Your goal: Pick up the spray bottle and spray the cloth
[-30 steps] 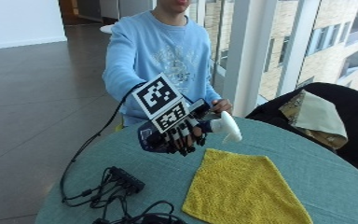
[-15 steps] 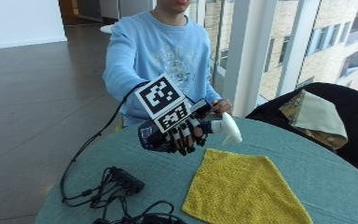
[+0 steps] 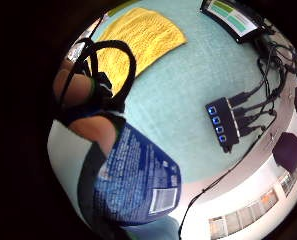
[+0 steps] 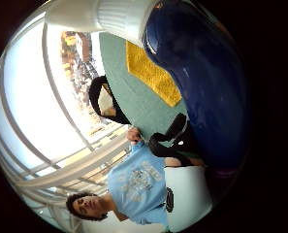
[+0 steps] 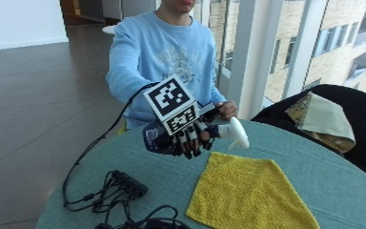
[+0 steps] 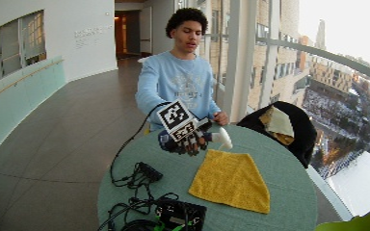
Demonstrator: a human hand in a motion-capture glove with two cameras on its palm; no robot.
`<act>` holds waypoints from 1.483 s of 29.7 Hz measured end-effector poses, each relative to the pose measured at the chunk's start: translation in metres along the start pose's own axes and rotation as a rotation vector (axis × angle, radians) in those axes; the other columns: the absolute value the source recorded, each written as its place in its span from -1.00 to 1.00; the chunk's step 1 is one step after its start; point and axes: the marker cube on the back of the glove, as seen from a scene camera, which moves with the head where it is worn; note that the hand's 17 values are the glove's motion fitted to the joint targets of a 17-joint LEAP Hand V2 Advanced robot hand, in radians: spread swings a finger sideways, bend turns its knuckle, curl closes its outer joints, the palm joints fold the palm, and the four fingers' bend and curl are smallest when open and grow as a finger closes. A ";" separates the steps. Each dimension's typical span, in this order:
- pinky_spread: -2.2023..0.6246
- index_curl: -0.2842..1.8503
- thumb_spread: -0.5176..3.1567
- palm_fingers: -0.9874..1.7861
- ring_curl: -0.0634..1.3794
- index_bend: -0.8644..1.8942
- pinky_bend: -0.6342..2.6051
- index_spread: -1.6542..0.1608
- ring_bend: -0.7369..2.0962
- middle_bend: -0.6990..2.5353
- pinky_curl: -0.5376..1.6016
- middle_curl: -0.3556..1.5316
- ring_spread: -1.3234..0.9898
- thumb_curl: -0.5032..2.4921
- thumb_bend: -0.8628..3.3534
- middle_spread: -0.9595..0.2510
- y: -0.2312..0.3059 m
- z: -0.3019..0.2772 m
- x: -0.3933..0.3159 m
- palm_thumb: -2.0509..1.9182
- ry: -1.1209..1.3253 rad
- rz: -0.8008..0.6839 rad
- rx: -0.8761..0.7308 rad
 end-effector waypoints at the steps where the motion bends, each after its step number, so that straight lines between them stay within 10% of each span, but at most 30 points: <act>1: 0.69 -0.56 -0.27 0.43 -0.38 -0.32 -0.35 0.62 -0.09 -0.42 -0.15 -0.13 0.18 -0.18 -0.60 0.49 0.000 0.000 -0.001 0.46 -0.002 -0.001 0.003; 11: 0.69 -0.56 -0.27 0.42 -0.38 -0.32 -0.35 0.62 -0.10 -0.42 -0.15 -0.13 0.18 -0.18 -0.60 0.50 0.009 0.010 -0.036 0.46 -0.150 -0.147 0.131; 29: 0.69 -0.55 -0.27 0.39 -0.38 -0.31 -0.37 0.59 -0.11 -0.42 -0.15 -0.13 0.17 -0.18 -0.60 0.46 0.009 0.109 -0.212 0.46 -0.534 -0.852 0.447; 44: 0.68 -0.54 -0.26 0.37 -0.39 -0.31 -0.38 0.56 -0.13 -0.43 -0.16 -0.13 0.14 -0.18 -0.60 0.43 -0.018 0.195 -0.293 0.47 -0.513 -0.940 0.405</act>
